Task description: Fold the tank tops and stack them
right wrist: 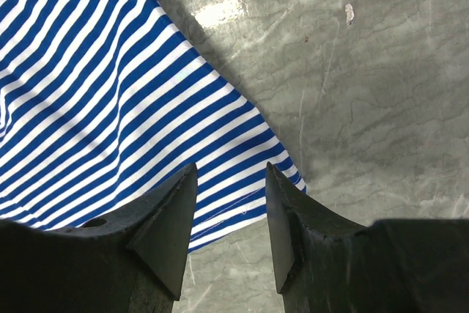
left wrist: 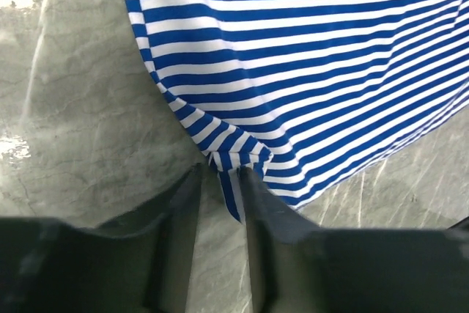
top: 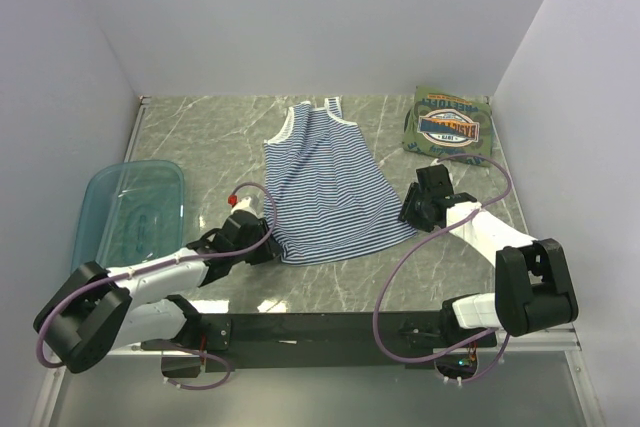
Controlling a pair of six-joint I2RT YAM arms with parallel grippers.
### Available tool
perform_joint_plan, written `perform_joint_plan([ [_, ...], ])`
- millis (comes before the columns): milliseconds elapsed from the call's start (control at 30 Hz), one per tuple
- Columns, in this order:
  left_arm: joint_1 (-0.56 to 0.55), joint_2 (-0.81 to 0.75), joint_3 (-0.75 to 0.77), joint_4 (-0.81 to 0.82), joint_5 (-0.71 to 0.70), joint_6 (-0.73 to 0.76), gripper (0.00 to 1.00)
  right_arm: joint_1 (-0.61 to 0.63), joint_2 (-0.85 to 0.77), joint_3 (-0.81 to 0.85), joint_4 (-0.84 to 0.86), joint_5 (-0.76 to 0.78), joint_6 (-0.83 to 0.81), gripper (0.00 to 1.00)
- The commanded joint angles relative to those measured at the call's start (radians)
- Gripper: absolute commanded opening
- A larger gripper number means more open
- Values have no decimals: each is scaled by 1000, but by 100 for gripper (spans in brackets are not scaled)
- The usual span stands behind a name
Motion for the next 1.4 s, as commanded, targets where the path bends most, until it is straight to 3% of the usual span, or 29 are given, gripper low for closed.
perform_joint_plan([
  [0,-7,-32,32,61,-21,27,37,-4,9,27,16,18,-11,50],
  [233,-7,-52,16,97,3,33,39,-6,12,18,27,15,-11,50],
  [467,-7,-37,24,88,-4,36,34,-4,15,13,30,18,-15,49],
  [733,-7,-62,36,30,-15,37,13,-6,9,10,26,26,-15,49],
  [800,-7,-84,38,9,-24,27,2,-6,-2,8,21,29,-13,49],
  [933,-7,-169,36,-77,-42,-48,0,-7,-29,10,6,38,-15,49],
  [1133,-7,-423,45,-422,-168,-268,1,-9,-71,4,-23,52,-18,49],
  [1333,-9,-577,-24,-559,-47,-334,1,-9,-82,-4,-45,53,-21,50],
  [1367,-9,-575,-25,-570,-41,-328,7,-10,-86,-5,-45,52,-21,50],
])
